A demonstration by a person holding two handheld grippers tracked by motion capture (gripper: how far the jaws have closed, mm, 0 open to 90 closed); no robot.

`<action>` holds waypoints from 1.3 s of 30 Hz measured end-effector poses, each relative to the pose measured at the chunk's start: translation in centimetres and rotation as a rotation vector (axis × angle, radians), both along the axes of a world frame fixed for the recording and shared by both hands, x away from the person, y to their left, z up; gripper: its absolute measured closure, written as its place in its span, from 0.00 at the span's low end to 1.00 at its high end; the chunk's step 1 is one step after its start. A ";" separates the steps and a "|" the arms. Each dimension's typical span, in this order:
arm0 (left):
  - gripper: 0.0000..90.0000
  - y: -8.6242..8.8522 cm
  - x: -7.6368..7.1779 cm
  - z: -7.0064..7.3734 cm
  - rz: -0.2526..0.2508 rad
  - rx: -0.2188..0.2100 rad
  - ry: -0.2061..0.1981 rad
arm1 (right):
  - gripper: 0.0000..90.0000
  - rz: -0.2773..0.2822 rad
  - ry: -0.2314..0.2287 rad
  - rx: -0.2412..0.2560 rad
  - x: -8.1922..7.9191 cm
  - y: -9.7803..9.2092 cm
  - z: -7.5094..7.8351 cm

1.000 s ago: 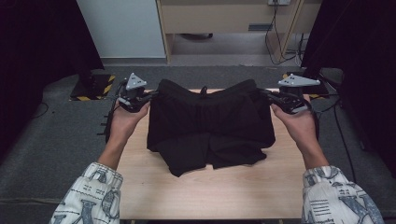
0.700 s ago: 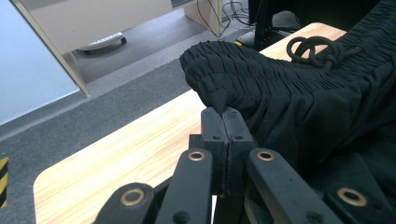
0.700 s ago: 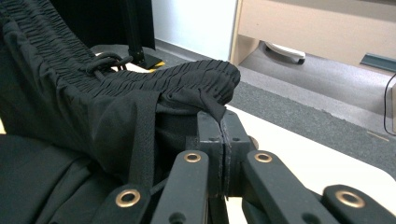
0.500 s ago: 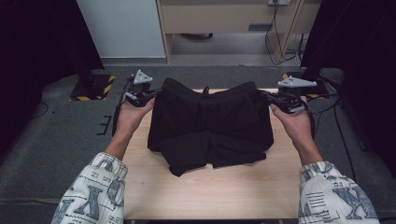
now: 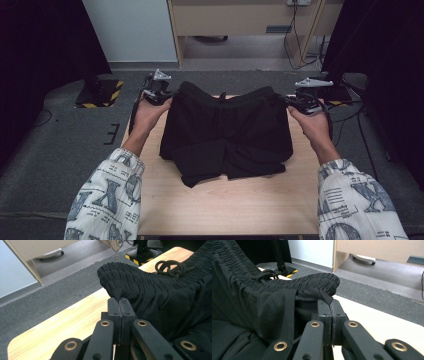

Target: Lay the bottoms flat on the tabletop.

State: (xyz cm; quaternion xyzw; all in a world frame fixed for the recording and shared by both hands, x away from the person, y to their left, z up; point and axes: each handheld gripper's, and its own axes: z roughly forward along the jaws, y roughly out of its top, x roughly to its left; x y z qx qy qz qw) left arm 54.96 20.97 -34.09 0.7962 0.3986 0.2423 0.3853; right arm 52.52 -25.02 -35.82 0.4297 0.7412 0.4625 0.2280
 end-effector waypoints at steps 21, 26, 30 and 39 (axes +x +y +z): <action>0.54 0.7 0.1 -1.8 0.104 -0.012 -0.017 | 0.47 -0.073 0.068 -0.025 2.0 2.4 -1.7; 0.53 -0.2 -1.9 -2.3 0.069 -0.009 -0.024 | 0.45 -0.064 0.072 -0.035 0.4 2.3 -2.7; 0.52 -0.9 -3.8 -3.4 0.050 -0.006 -0.029 | 0.44 -0.063 0.082 -0.032 -0.8 2.5 -3.7; 0.43 -1.8 -7.0 -6.7 -0.011 -0.016 0.007 | 0.36 -0.038 0.094 -0.026 -3.3 3.5 -5.8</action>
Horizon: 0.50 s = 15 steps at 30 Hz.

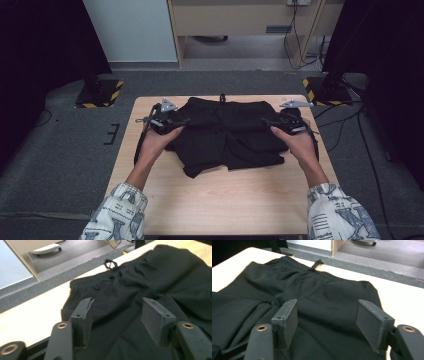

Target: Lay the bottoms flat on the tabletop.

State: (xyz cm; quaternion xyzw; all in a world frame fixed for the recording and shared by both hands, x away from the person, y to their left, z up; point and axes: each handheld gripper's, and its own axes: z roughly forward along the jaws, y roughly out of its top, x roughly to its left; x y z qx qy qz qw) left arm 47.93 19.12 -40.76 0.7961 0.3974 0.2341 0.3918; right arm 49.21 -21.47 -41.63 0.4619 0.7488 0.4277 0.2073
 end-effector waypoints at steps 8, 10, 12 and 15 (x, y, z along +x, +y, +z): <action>0.29 -0.7 -3.2 -3.1 -0.059 -0.033 0.032 | 0.42 0.079 0.021 -0.010 -2.6 1.4 -2.3; 0.27 -0.6 -4.2 -4.2 -0.069 -0.063 0.040 | 0.46 0.107 0.023 -0.023 -3.5 1.7 -3.0; 0.27 -0.5 -5.1 -5.5 -0.072 -0.070 0.038 | 0.51 0.121 0.015 -0.021 -4.4 1.8 -3.7; 0.27 -0.4 -6.1 -7.5 -0.062 -0.077 0.049 | 0.61 0.144 0.018 -0.032 -5.5 2.0 -4.9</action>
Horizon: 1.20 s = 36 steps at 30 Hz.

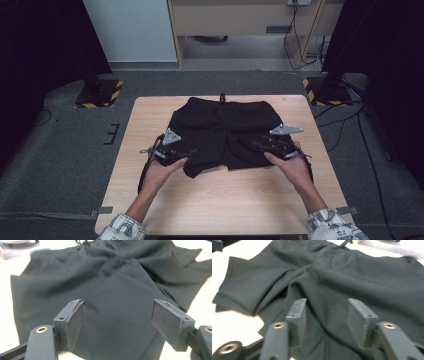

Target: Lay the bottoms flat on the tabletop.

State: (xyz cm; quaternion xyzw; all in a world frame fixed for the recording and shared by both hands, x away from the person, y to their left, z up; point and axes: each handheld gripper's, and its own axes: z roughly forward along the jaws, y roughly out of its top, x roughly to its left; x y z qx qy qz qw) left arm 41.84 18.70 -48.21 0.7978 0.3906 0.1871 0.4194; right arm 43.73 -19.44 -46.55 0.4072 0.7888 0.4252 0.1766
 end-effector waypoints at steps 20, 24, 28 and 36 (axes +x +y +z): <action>0.38 -1.6 -1.3 -4.0 -0.029 0.108 0.054 | 0.49 0.047 0.062 -0.061 -2.8 3.2 -6.9; 0.53 -1.8 -0.8 -4.6 -0.037 0.125 0.071 | 0.55 0.034 0.049 -0.075 -2.7 3.5 -7.0; 0.72 -2.0 -0.5 -4.4 -0.026 0.146 0.062 | 0.67 0.031 0.017 -0.106 -2.9 3.4 -7.1; 0.94 -1.8 -0.9 -4.0 -0.027 0.155 0.061 | 0.95 0.024 0.009 -0.115 -3.0 3.0 -7.0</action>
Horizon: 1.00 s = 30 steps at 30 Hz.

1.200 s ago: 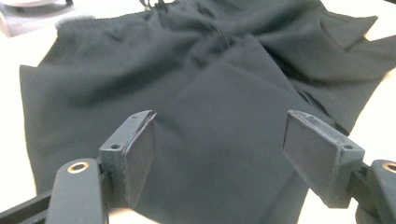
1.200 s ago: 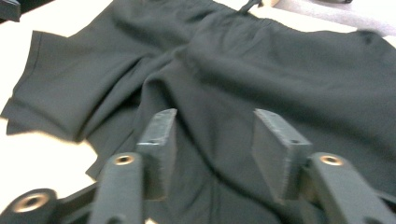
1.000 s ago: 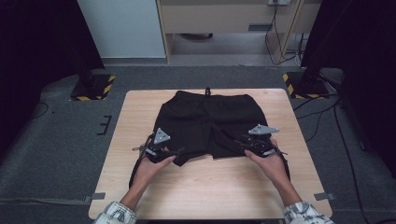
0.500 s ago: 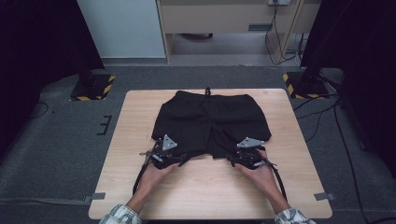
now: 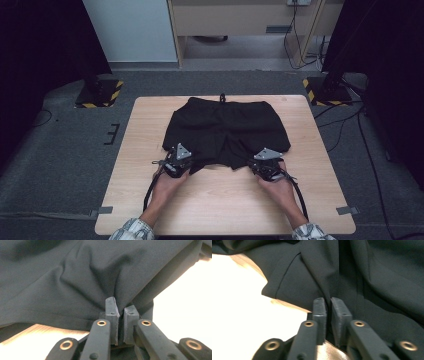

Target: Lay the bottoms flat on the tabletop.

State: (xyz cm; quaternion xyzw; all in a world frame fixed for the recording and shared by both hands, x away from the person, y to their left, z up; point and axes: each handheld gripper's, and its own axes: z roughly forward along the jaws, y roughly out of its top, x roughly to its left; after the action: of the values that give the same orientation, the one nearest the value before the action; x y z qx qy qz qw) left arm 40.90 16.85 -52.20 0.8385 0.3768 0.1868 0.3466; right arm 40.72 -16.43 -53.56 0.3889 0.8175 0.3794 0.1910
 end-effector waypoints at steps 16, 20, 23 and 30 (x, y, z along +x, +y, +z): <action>0.93 3.7 -0.7 0.4 0.039 0.044 0.019 | 0.97 0.061 0.086 -0.036 -5.0 -4.1 1.2; 0.93 4.1 -1.5 0.6 0.024 0.056 0.023 | 0.96 0.055 0.100 -0.030 -6.3 -5.6 1.5; 0.93 4.5 -2.2 0.8 0.013 0.050 0.043 | 0.96 0.048 0.112 -0.022 -7.0 -6.7 1.9; 0.93 4.3 -4.1 0.9 -0.036 0.074 0.080 | 0.94 0.044 0.146 -0.024 -8.9 -8.7 1.8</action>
State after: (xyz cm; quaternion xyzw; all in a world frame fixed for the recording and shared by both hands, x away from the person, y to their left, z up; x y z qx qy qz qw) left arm 36.77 21.11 -51.30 0.8642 0.3679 0.1607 0.3033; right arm 31.82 -25.13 -51.78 0.3952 0.8420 0.3444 0.1273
